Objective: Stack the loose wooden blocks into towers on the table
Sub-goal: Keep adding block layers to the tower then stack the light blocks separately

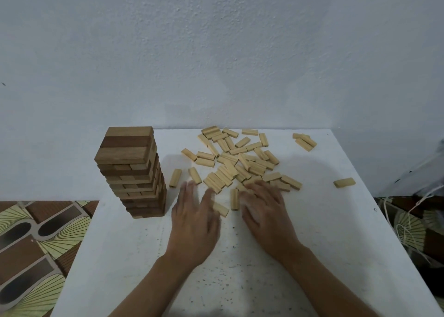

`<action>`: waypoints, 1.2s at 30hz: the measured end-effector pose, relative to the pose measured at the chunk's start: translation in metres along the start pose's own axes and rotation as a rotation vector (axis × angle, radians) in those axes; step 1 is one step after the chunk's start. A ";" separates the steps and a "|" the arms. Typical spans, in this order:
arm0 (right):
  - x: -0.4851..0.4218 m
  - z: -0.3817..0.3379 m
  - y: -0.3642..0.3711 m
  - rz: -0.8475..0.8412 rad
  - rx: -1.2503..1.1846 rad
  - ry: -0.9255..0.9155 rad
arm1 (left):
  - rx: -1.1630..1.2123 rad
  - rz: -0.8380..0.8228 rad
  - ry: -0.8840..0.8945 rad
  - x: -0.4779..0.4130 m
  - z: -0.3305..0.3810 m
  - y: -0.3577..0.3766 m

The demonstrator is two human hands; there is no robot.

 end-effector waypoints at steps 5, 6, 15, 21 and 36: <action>0.010 -0.024 0.025 -0.095 0.023 -0.030 | -0.156 -0.044 -0.006 -0.006 0.006 0.015; 0.011 -0.020 0.021 -0.074 0.027 -0.019 | -0.144 -0.030 0.002 -0.007 0.008 0.014; 0.027 0.007 -0.001 -0.015 -0.072 0.098 | 0.042 0.032 0.201 0.010 0.025 0.001; 0.024 -0.011 -0.001 -0.007 -0.165 0.028 | -0.075 -0.120 0.177 -0.003 0.011 0.013; 0.024 0.017 -0.020 0.132 0.120 0.223 | -0.122 -0.039 0.226 -0.014 0.034 0.010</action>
Point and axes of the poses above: each hand's wrist, its own x-axis away from the middle knuckle, its own y-axis out of the palm, z = x × y, the point moved 10 cm from there along -x, towards the middle knuckle, and after that the axes turned 3 degrees about -y, right-handed, at the moved point
